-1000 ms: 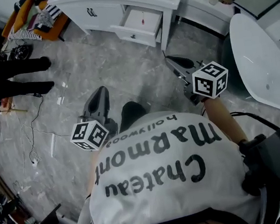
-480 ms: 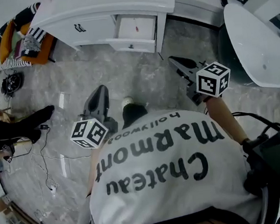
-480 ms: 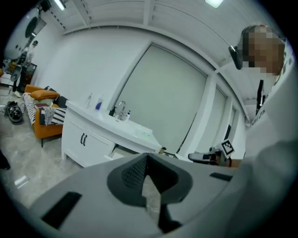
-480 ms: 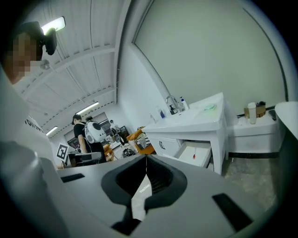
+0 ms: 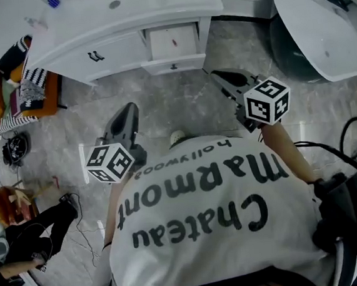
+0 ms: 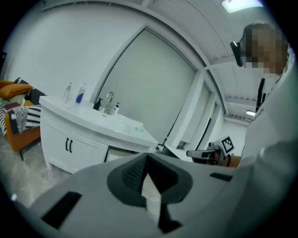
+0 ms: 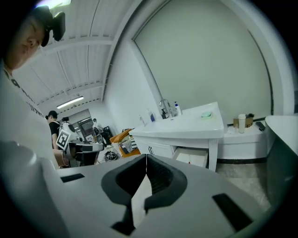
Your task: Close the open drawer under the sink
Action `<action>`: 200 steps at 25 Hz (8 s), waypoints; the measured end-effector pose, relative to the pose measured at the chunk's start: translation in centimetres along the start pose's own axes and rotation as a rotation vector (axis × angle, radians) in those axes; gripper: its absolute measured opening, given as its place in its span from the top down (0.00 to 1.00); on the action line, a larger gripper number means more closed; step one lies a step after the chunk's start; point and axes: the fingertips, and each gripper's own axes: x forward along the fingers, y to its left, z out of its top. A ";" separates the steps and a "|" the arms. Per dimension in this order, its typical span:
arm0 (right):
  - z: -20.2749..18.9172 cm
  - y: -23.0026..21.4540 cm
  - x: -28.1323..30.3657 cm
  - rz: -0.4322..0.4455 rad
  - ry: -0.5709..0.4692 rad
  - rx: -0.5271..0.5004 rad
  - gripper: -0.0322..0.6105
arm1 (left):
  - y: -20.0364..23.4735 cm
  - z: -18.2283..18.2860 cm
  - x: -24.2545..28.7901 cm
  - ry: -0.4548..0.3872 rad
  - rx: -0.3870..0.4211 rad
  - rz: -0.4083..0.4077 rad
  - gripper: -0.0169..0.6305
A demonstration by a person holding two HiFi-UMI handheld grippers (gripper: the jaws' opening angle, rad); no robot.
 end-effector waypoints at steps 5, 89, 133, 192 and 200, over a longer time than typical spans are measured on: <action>0.2 1.1 1.5 -0.078 -0.088 0.075 0.93 | 1.8 1.3 0.1 -0.004 0.067 -0.105 0.96; -22.7 -17.7 29.4 -0.248 -0.240 -0.289 0.81 | 23.6 -25.3 19.2 -0.122 0.292 -0.065 0.96; -19.0 -22.2 33.1 -0.412 -0.185 -0.280 0.85 | 21.8 -26.4 20.5 -0.097 0.217 -0.111 0.96; -15.4 -26.1 36.9 -0.619 -0.098 -0.383 0.84 | 24.2 -25.2 17.2 -0.141 0.178 0.012 0.96; -14.9 -26.4 37.2 -0.615 -0.097 -0.372 0.85 | 24.6 -25.4 17.1 -0.152 0.166 0.014 0.96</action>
